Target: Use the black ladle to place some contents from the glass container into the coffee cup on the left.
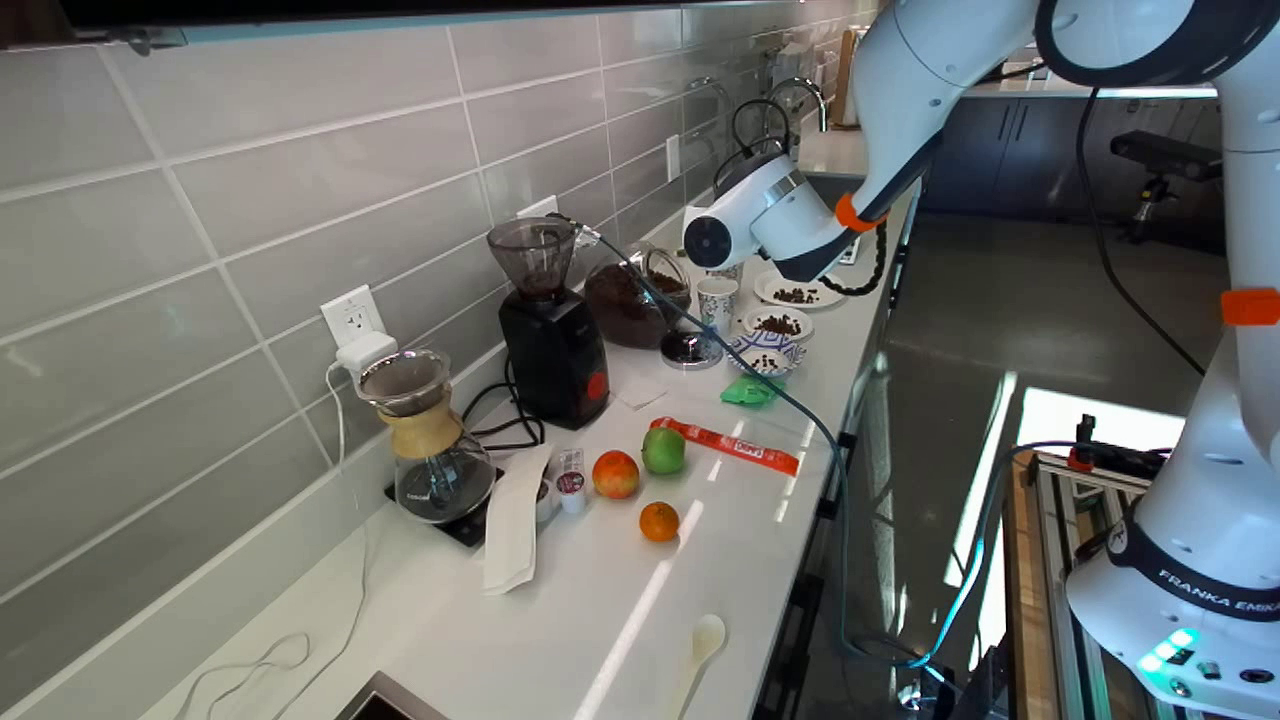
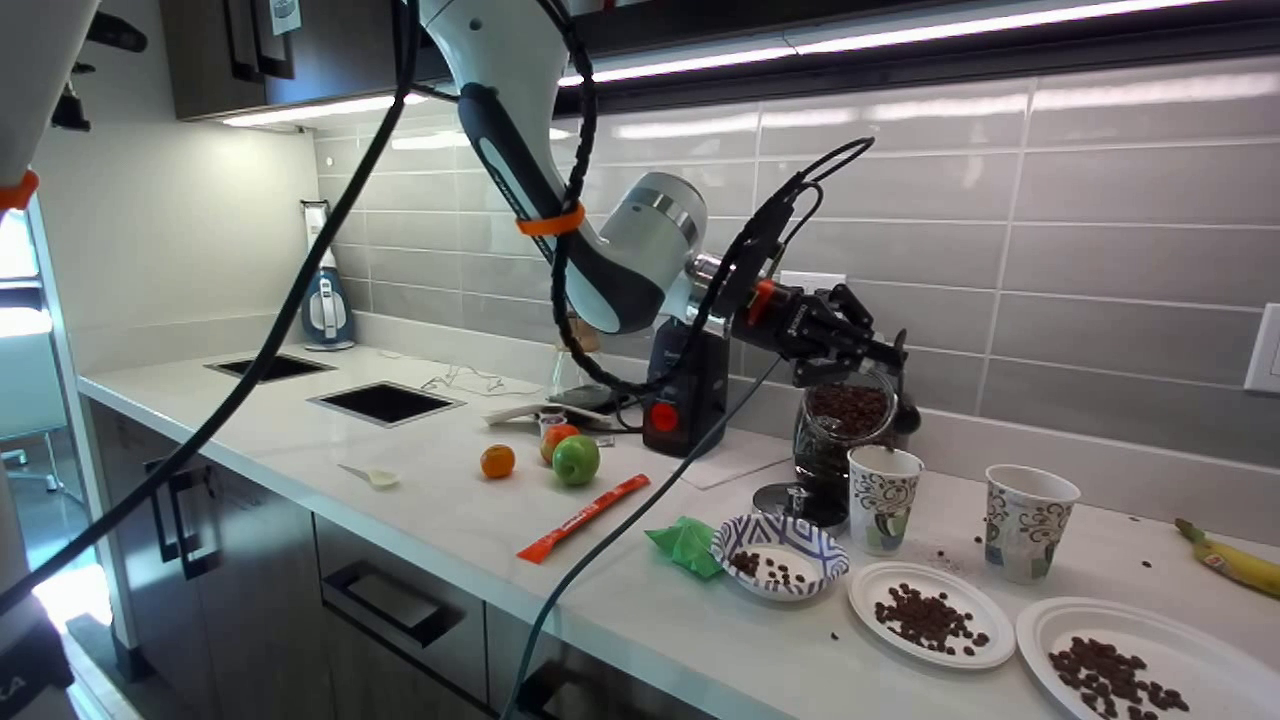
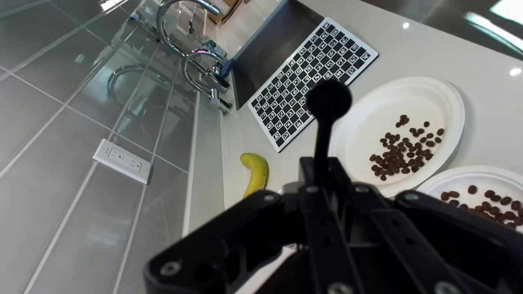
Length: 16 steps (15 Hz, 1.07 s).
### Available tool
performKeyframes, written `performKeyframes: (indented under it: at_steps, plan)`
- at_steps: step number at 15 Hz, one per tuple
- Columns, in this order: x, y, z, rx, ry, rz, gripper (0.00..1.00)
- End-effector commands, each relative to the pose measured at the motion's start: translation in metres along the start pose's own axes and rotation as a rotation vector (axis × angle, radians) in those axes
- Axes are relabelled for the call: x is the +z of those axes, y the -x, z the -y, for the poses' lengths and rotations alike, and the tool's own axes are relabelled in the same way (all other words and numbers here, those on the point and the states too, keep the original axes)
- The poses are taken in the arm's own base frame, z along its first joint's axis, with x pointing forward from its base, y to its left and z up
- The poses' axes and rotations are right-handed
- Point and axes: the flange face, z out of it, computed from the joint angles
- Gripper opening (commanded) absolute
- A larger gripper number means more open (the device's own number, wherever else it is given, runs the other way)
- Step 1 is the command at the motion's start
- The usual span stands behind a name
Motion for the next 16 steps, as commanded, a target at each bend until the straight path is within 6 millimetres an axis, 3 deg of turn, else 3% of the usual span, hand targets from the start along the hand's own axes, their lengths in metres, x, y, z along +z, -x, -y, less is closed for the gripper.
performKeyframes:
  at_steps: [1, 3, 4, 16]
  plan:
    - [-0.0052, 0.0048, 0.0099, -0.071, 0.035, 0.022, 0.02]
    - [-0.007, 0.0037, 0.0131, -0.07, 0.027, 0.015, 0.02]
    - [-0.003, -0.0011, 0.0072, -0.045, 0.015, 0.01, 0.09]
    - [-0.0056, -0.0007, 0.0097, -0.049, 0.013, 0.006, 0.09]
